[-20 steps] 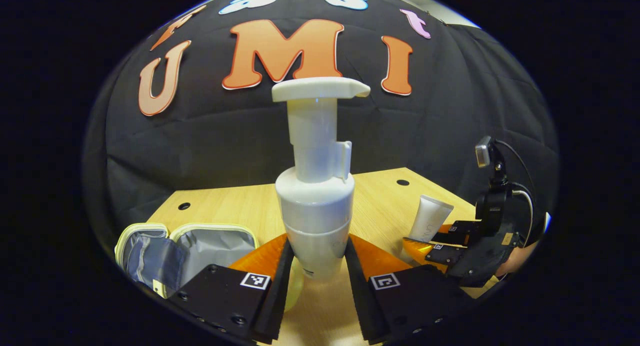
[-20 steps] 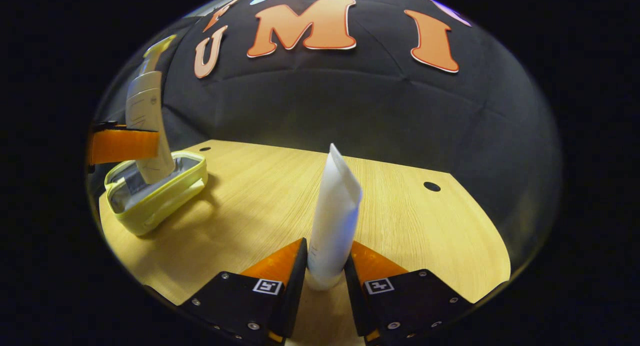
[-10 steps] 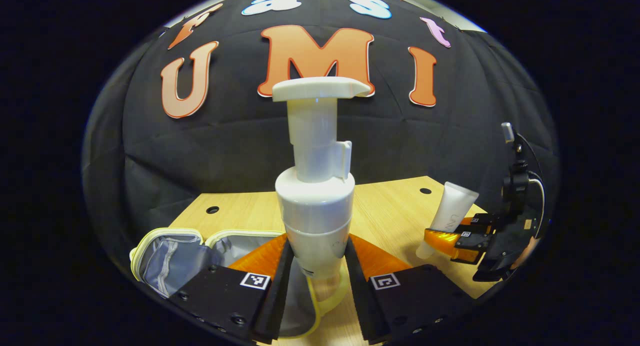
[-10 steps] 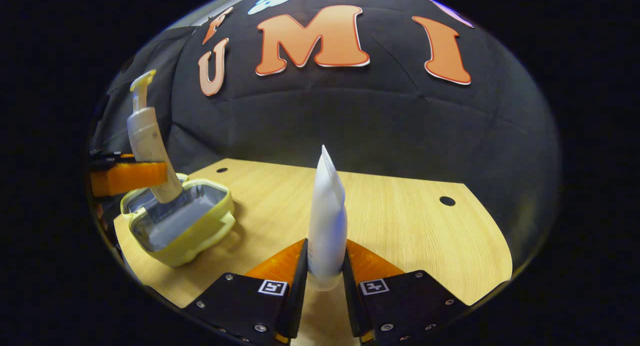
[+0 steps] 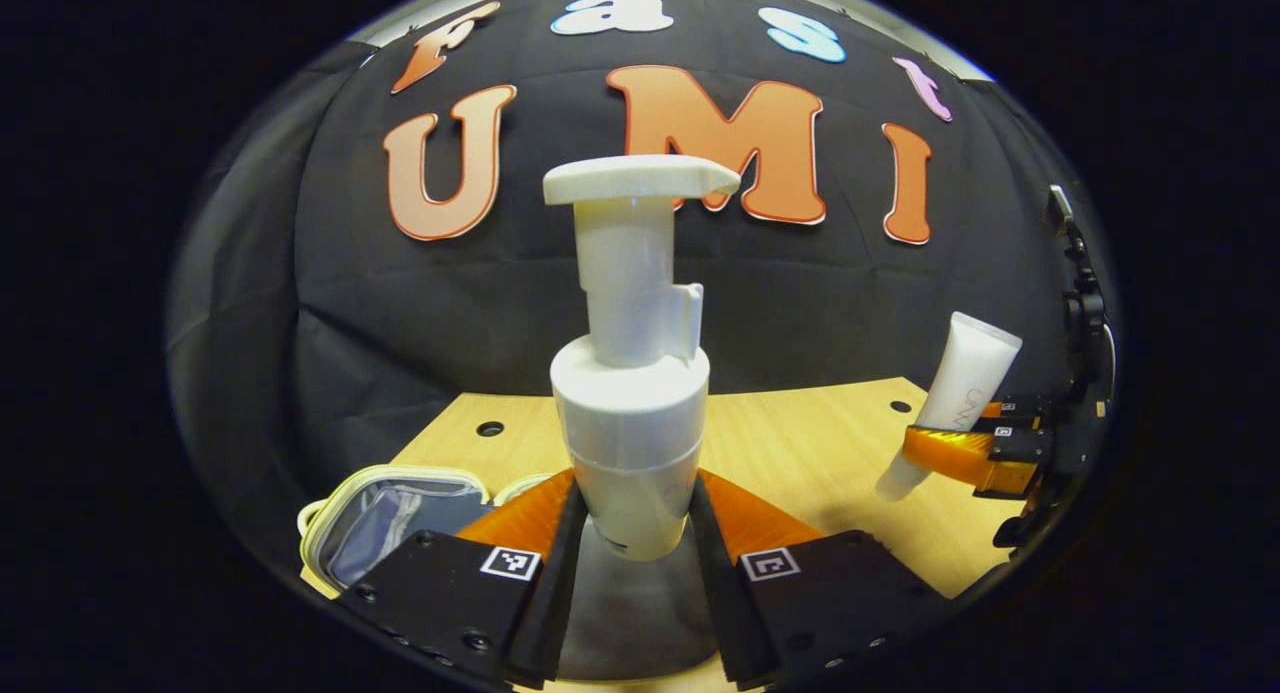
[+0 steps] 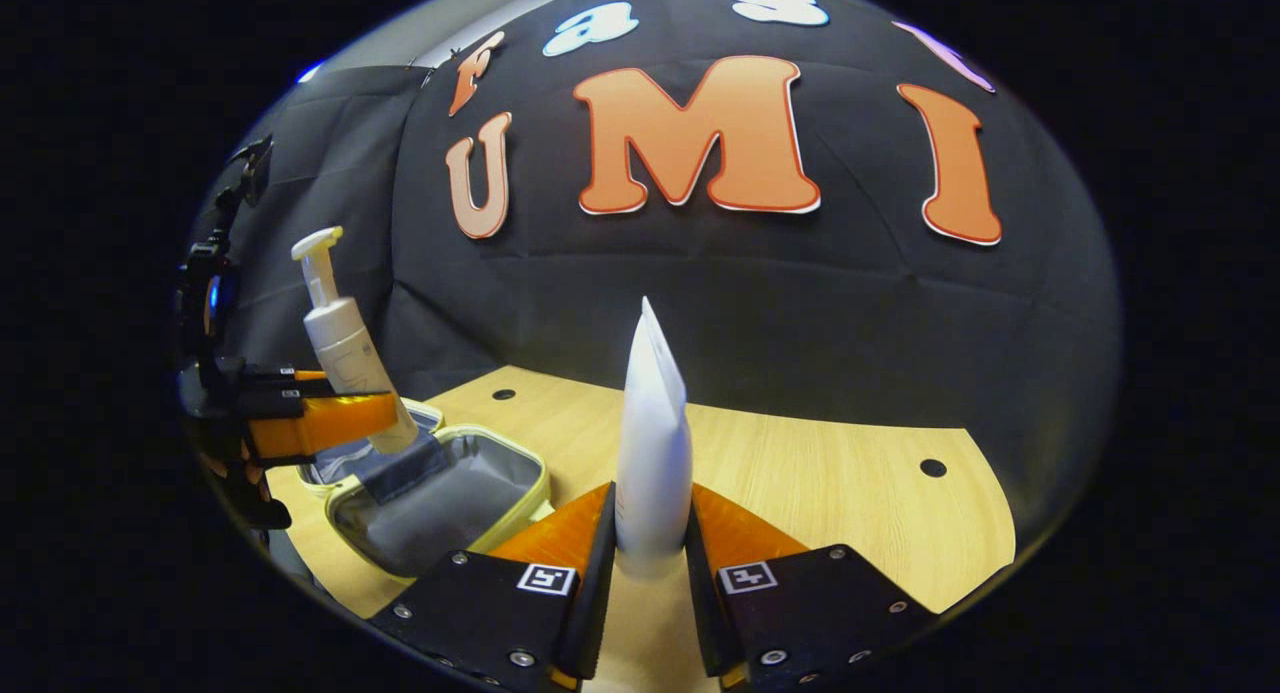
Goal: First open the suitcase, pack the skin care products into it, and then close the suitcase.
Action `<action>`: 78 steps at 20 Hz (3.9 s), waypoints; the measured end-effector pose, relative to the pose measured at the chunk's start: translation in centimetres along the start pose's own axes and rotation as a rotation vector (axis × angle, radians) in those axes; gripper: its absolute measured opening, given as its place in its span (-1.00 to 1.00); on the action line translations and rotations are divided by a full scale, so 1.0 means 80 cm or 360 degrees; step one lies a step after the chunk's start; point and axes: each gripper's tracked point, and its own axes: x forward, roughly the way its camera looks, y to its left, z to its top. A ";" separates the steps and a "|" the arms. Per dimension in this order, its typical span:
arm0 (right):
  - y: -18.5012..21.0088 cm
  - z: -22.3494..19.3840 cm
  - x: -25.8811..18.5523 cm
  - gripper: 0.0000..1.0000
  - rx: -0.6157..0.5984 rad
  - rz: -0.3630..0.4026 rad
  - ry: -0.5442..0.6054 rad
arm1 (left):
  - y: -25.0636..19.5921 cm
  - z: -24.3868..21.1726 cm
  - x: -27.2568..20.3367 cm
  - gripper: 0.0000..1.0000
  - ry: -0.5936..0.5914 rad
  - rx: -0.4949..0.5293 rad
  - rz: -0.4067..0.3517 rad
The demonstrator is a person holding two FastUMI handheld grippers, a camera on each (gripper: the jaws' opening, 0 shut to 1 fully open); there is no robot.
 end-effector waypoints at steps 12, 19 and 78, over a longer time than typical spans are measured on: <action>0.153 -0.016 0.052 -0.24 0.0014 0.0236 0.0186 | 0.089 -0.093 0.028 0.17 0.0396 -0.0010 -0.0021; 0.195 -0.051 0.084 -0.24 0.0078 0.0270 0.0321 | 0.108 -0.155 0.042 0.17 0.0678 -0.0035 -0.0086; 0.243 -0.149 0.155 0.48 0.0589 0.0046 0.1009 | 0.521 -0.195 0.009 0.70 0.0628 -0.1002 0.0795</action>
